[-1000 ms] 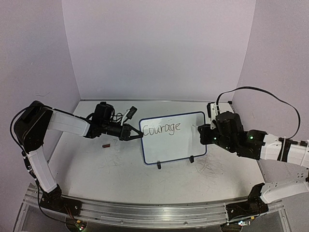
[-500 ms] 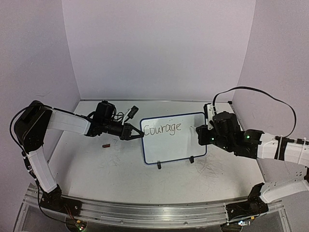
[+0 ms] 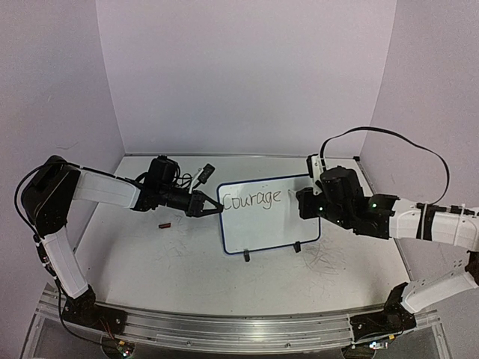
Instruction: Write a sentence on the whiteboard
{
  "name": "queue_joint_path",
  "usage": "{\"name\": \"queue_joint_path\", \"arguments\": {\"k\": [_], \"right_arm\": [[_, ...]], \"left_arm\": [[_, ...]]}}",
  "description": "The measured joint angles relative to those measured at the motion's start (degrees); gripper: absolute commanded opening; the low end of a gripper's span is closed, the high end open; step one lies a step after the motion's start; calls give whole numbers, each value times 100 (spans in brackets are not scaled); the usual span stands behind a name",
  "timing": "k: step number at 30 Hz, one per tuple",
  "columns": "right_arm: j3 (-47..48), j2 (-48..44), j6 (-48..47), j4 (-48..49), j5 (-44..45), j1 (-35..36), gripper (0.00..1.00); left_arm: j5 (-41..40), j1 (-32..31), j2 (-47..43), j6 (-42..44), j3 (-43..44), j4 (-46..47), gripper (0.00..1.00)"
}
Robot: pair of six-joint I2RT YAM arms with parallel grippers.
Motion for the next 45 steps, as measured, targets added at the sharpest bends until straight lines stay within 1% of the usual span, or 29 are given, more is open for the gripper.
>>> {"name": "queue_joint_path", "arguments": {"k": [12, 34, 45], "right_arm": [[181, 156, -7, 171, 97, 0, 0], [184, 325, 154, 186, 223, 0, 0], [-38, 251, 403, 125, 169, 0, 0]], "left_arm": [[-2, -5, -34, 58, 0, -53, 0], [-4, -7, -35, 79, 0, -59, 0], [-4, -8, -35, 83, 0, -57, 0]]}}
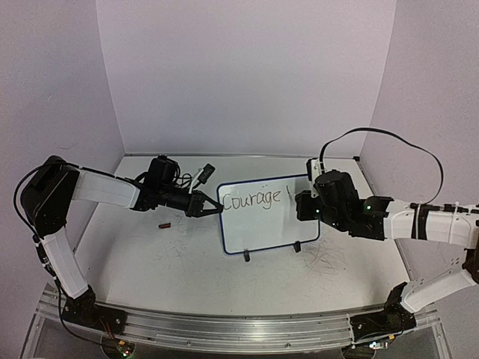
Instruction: Write a sentence on the whiteboard
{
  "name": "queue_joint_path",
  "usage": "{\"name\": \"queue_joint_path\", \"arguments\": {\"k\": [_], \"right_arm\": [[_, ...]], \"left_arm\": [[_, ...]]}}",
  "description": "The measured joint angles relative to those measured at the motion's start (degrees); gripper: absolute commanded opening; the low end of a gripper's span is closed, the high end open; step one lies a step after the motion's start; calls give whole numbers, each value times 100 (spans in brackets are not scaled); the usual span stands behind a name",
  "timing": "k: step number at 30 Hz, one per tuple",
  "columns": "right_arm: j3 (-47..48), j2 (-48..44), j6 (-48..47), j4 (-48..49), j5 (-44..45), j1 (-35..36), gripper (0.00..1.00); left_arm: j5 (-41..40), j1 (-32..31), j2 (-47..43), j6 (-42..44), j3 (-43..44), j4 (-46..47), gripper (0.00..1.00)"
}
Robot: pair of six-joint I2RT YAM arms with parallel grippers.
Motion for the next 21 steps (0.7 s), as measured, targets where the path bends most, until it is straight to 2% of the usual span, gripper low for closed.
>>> {"name": "queue_joint_path", "arguments": {"k": [21], "right_arm": [[-248, -155, 323, -110, -57, 0, 0]], "left_arm": [[0, -10, 0, 11, 0, 2, 0]]}}
